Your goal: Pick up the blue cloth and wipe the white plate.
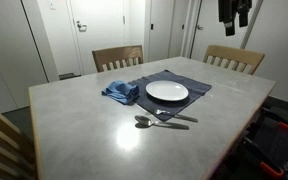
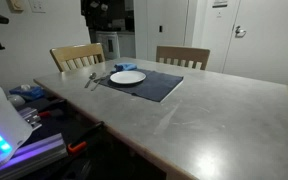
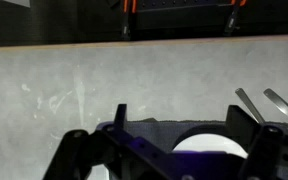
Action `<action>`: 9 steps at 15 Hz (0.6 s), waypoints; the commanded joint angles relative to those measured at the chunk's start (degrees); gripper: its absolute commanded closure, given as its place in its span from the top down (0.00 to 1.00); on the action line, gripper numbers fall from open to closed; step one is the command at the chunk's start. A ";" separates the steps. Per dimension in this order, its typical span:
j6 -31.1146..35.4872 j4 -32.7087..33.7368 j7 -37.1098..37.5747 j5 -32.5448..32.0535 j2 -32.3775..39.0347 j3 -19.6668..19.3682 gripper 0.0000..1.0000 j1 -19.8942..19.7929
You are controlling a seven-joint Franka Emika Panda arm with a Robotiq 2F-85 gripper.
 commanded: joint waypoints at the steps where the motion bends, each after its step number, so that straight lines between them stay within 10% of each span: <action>1: -0.21 0.13 0.25 -0.23 0.08 -0.81 1.00 0.89; 9: 1.17 -0.04 0.48 0.25 0.63 -0.51 1.00 2.36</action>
